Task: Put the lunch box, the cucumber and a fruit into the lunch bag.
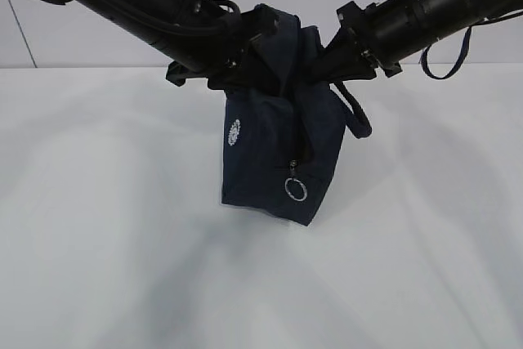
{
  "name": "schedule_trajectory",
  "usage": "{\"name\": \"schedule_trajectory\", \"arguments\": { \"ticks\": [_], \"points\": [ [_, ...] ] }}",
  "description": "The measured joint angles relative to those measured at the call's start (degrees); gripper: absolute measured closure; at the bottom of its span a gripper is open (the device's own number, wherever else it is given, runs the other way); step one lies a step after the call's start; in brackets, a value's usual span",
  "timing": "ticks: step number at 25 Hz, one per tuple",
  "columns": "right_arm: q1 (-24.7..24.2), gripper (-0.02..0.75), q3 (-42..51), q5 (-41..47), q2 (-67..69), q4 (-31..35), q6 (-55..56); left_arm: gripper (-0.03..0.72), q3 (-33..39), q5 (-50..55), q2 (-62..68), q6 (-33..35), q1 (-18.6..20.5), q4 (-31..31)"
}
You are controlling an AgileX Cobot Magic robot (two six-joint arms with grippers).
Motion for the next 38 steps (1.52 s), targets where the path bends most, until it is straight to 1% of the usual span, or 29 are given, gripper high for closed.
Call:
{"name": "schedule_trajectory", "arguments": {
  "ticks": [3,5,8,11,14,17,19,22,29,34,38],
  "points": [
    [0.0,0.717,0.0,0.1,0.0,-0.6,0.1,0.696,0.0,0.3,0.0,-0.4,0.0,0.3],
    [0.0,0.713,0.0,0.1,0.0,-0.7,0.3,0.696,0.0,0.4,0.0,-1.9,0.0,1.7],
    [0.0,0.684,0.0,0.1,0.0,-0.9,0.6,0.688,0.0,0.4,0.0,-4.2,0.0,4.4],
    [0.0,0.633,0.0,0.1,0.0,-0.8,0.9,0.653,0.0,0.9,0.0,-5.4,0.0,5.8],
    [0.0,0.577,0.0,0.4,0.0,-0.4,0.9,0.58,0.0,1.4,0.0,-5.7,0.0,5.9],
    [0.0,0.531,0.0,0.4,-0.1,0.0,0.9,0.459,0.0,1.7,0.0,-5.7,0.0,5.9],
    [0.0,0.514,0.0,0.4,-0.1,0.2,0.9,0.376,0.0,1.9,0.0,-5.7,0.0,5.9],
    [0.0,0.505,0.0,0.4,-0.4,0.6,0.9,0.321,0.0,2.4,0.0,-5.9,0.0,6.6],
    [0.0,0.505,0.0,-0.1,-4.8,1.0,0.9,0.305,0.0,2.8,-2.7,-7.5,0.0,13.3],
    [0.0,0.505,0.0,-5.9,-12.6,1.0,0.9,0.305,0.0,1.8,-8.1,-7.5,0.0,18.7],
    [0.0,0.505,0.0,-11.2,-21.3,-2.3,0.9,0.305,0.0,0.9,-12.8,-7.5,0.0,23.9]
  ]
}}
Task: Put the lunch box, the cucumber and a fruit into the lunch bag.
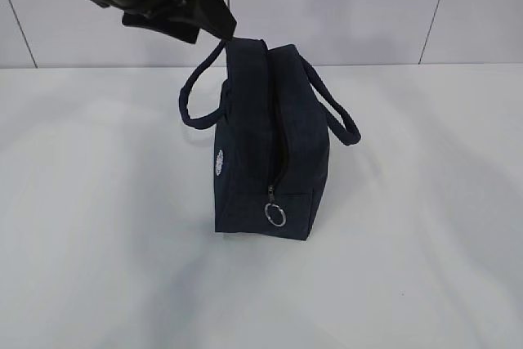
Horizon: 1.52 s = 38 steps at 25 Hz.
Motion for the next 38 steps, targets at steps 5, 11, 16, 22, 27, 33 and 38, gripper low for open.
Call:
{"name": "schedule_trajectory", "arguments": {
  "ticks": [5,11,16,22,27,33,38],
  "points": [
    [0.0,0.505,-0.1,-4.0,-11.5,-6.3,0.0,0.306,0.0,-0.5,-4.9,-0.1,0.0,5.0],
    [0.0,0.505,0.4,-4.2,-23.5,-12.7,2.8,0.307,0.0,-0.7,-9.0,-0.1,0.0,8.6],
    [0.0,0.505,7.9,-3.6,-32.5,-14.8,4.0,0.311,0.0,-0.8,-12.4,-0.1,0.0,9.5],
    [0.0,0.505,23.6,-6.2,-42.3,-16.6,4.4,0.312,3.2,-2.0,-19.2,-0.1,-0.1,9.6],
    [0.0,0.505,34.1,-7.5,-48.5,-16.8,4.5,0.315,12.6,-6.3,-27.9,1.5,-0.1,9.6],
    [0.0,0.505,44.1,-7.9,-51.4,-11.5,4.6,0.317,24.5,-10.7,-40.2,2.8,-0.1,9.6],
    [0.0,0.505,46.7,-7.9,-50.5,-6.2,4.6,0.318,28.7,-11.1,-45.3,3.0,-0.1,9.6]
  ]
}}
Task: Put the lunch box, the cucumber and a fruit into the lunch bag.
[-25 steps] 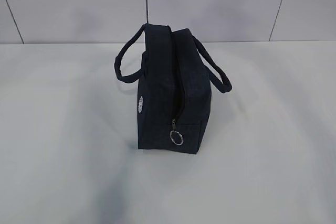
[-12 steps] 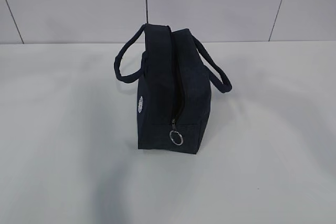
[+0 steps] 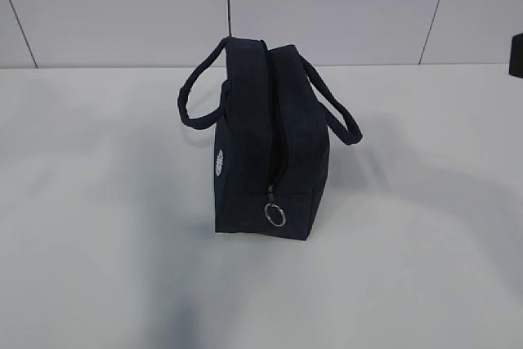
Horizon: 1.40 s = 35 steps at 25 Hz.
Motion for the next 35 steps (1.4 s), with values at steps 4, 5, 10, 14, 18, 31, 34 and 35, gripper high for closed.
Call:
{"name": "schedule_trajectory", "arguments": {
  "ticks": [4,5,10,14,18,31,34,35],
  "points": [
    [0.0,0.5,0.0,0.6,2.0,1.7,-2.5,0.319,0.6,0.2,-0.8,0.0,0.0,0.0],
    [0.0,0.494,0.0,1.6,2.7,2.0,-3.7,0.319,0.6,0.3,-0.8,0.0,0.0,0.0],
    [0.0,0.385,0.0,7.3,9.7,2.5,-11.4,0.319,0.7,0.9,-0.8,0.0,0.0,0.0],
    [0.0,0.33,0.8,10.2,16.0,6.0,-22.7,0.323,0.7,1.7,-0.8,0.0,0.0,0.0],
    [0.0,0.322,4.7,10.1,20.8,15.1,-37.7,0.325,0.7,2.1,-0.8,0.0,0.0,-0.1],
    [0.0,0.32,11.3,8.1,37.0,32.5,-74.6,0.326,0.7,2.2,-0.8,0.0,0.0,-0.4],
    [0.0,0.319,11.3,9.6,42.8,35.3,-81.0,0.326,0.7,2.2,-0.8,0.0,0.0,-0.4],
    [0.0,0.319,11.3,10.2,44.8,36.5,-83.1,0.326,0.7,2.2,-0.8,0.0,0.0,-0.4]
  ]
}}
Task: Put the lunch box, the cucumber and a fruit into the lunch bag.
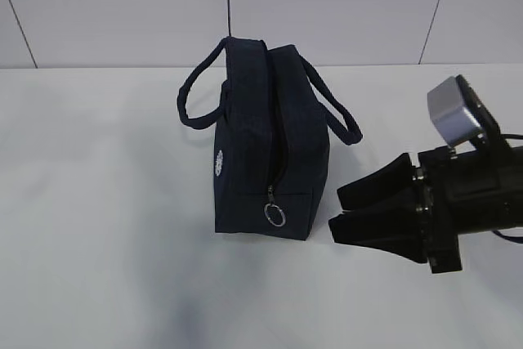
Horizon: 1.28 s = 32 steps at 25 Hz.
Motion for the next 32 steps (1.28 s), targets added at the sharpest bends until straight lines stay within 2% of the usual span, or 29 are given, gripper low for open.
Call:
{"name": "schedule_trajectory", "arguments": {
  "ticks": [7,17,24,32],
  "points": [
    [0.5,0.319,0.0,1.9,9.4,7.1,-10.2,0.326,0.3,0.0,0.0,0.0,0.0,0.1],
    [6.6,0.319,-1.3,-6.7,11.5,14.8,-13.1,0.326,0.3,0.0,0.0,0.0,0.0,0.3],
    [10.7,0.319,-3.7,-11.5,12.8,16.2,-11.1,0.326,0.3,0.0,0.0,0.0,0.0,0.4],
    [11.4,0.318,-5.1,-14.1,14.5,16.2,-6.6,0.326,0.3,0.0,0.0,0.0,0.0,0.7]
  ]
}}
